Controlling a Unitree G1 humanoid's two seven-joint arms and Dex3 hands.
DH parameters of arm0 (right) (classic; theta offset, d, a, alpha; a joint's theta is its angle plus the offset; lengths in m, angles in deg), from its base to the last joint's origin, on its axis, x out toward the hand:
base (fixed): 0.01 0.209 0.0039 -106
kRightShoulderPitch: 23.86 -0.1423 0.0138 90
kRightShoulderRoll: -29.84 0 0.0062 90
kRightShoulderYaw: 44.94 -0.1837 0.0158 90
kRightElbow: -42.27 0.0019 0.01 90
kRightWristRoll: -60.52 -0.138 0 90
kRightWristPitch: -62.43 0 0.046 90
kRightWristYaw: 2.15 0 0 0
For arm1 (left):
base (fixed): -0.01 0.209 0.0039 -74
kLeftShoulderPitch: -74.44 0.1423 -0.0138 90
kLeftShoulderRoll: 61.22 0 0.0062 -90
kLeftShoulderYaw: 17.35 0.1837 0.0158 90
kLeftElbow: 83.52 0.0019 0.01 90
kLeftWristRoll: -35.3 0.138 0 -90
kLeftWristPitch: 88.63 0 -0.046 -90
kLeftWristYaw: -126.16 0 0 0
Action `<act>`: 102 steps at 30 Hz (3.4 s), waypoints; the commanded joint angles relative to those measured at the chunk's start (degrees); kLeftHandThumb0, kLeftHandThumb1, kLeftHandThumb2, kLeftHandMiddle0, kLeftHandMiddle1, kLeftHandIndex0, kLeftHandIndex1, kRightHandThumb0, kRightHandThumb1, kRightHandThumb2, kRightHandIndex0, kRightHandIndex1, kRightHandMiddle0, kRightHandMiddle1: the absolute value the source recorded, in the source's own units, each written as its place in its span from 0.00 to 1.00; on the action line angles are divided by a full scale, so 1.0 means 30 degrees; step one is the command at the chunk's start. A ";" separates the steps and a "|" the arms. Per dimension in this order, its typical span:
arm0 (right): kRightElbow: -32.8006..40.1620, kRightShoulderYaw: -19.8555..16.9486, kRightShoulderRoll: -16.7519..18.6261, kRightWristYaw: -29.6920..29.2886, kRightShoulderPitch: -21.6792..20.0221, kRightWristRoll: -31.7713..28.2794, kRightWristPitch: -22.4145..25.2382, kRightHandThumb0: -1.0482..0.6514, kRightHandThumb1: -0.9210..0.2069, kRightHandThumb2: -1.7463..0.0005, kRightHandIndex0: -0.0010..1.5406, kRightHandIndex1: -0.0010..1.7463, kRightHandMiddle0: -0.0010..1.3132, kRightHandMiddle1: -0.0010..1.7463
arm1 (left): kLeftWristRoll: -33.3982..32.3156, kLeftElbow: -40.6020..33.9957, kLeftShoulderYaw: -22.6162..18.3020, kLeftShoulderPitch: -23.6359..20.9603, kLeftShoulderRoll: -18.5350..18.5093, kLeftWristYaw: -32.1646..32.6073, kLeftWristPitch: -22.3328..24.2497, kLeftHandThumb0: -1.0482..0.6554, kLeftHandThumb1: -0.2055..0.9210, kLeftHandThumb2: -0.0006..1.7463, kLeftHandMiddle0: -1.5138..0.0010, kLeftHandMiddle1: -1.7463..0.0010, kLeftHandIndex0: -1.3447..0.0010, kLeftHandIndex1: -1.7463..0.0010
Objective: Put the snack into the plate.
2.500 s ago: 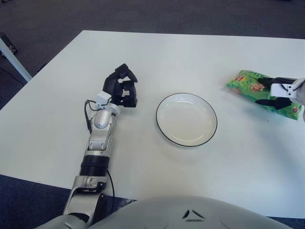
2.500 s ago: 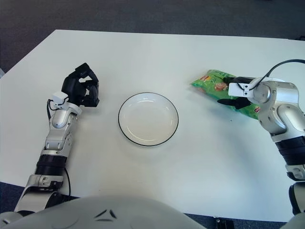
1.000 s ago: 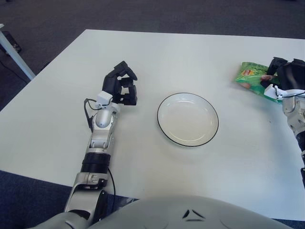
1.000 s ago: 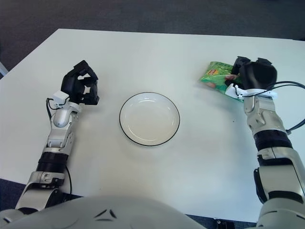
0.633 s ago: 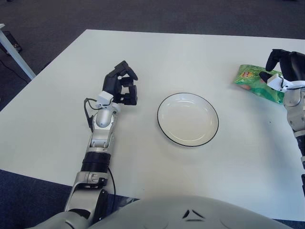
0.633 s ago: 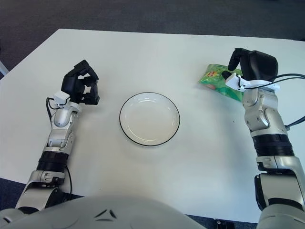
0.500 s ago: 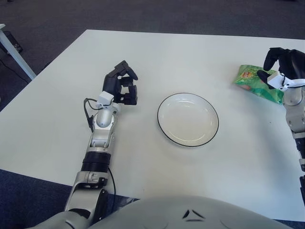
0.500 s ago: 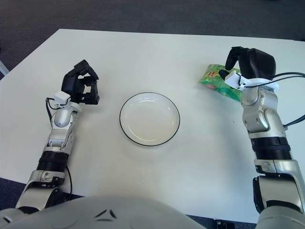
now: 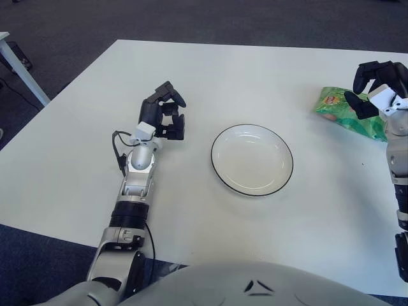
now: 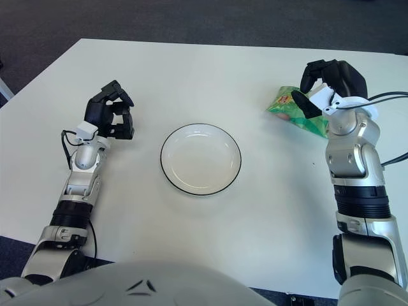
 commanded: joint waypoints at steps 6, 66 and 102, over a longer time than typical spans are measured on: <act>0.2900 -0.0462 -0.0098 0.2052 0.0015 -0.0564 0.1798 0.95 0.73 0.10 0.51 1.00 0.79 1.00 | 0.0080 0.0950 0.0198 0.1207 0.0165 0.0045 -0.0383 0.30 0.33 0.86 0.11 0.00 0.45 0.00; -1.0174 0.3430 -0.4996 0.3558 -0.3288 0.4688 -0.7778 0.00 0.00 0.61 0.00 0.00 0.00 0.02 | -0.0685 0.2708 -0.0084 0.0660 -0.0393 -0.0647 -0.1608 0.30 0.34 0.85 0.12 0.00 0.46 0.00; -1.7294 0.6642 -0.3827 0.5658 -0.7930 0.4075 -0.8096 0.00 0.00 0.58 0.00 0.00 0.00 0.00 | -0.0713 0.2633 -0.0280 0.0827 -0.0407 -0.0688 -0.1853 0.29 0.32 0.87 0.11 0.00 0.44 0.00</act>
